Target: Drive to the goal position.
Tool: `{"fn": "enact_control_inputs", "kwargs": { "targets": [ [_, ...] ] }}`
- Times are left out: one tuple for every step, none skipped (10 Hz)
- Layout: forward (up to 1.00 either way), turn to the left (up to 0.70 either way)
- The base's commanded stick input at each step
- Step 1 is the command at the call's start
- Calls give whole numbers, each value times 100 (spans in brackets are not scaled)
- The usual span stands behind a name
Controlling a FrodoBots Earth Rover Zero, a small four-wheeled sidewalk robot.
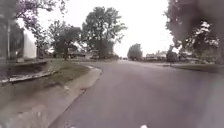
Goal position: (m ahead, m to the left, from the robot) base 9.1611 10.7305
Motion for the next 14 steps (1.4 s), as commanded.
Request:
{"fn": "enact_control_inputs", "kwargs": {
  "targets": [
    [100,0],
    [100,0],
    [100,0],
    [100,0],
    [100,0],
    [100,0],
    [100,0],
    [100,0],
    [100,0],
    [100,0],
    [100,0],
    [100,0],
    [100,0],
    [100,0]
  ]
}}
